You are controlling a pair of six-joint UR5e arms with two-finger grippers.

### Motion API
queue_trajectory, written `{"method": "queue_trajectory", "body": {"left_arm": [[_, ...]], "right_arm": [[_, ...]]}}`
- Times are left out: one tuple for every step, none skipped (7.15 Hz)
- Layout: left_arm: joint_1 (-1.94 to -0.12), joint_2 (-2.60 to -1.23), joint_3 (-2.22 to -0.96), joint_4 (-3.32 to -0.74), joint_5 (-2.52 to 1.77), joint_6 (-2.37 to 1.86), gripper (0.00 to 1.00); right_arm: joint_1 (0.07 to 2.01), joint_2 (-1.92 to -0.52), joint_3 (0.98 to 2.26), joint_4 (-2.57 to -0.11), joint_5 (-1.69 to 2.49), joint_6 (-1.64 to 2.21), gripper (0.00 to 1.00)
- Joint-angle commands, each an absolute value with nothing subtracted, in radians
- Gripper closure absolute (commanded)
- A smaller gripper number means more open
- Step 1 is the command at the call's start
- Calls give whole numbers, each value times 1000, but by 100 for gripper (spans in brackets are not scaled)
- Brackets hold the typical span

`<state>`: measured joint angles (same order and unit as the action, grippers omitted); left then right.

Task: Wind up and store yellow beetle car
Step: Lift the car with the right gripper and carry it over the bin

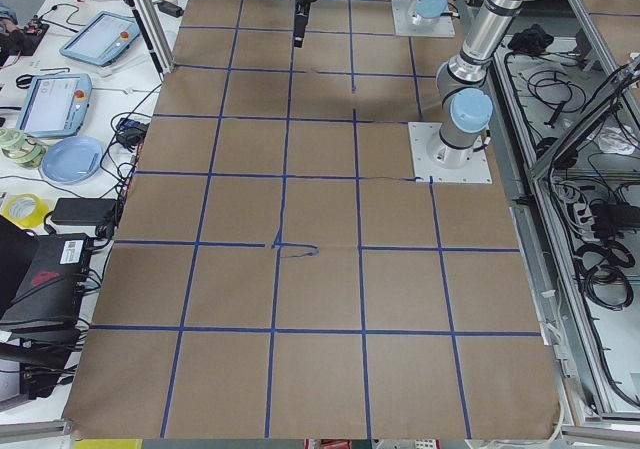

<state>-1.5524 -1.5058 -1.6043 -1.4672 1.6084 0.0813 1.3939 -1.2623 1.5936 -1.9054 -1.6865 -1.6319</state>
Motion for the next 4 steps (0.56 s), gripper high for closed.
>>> {"method": "queue_trajectory", "body": {"left_arm": [[-1552, -1497, -1605, -1470, 1615, 84, 0], [-1552, -1505, -1603, -1465, 1606, 89, 0], [-1552, -1509, -1603, -1459, 1608, 86, 0], [-1552, -1506, -1605, -1459, 1611, 89, 0]], "right_arm": [[1265, -1285, 1516, -1781, -1721, -1687, 100], [1176, -1285, 1519, -1782, -1718, -1816, 100], [1126, -1276, 1540, -1801, -1721, -1877, 100], [1096, -1269, 1570, -1816, -1721, -1899, 100]]}}
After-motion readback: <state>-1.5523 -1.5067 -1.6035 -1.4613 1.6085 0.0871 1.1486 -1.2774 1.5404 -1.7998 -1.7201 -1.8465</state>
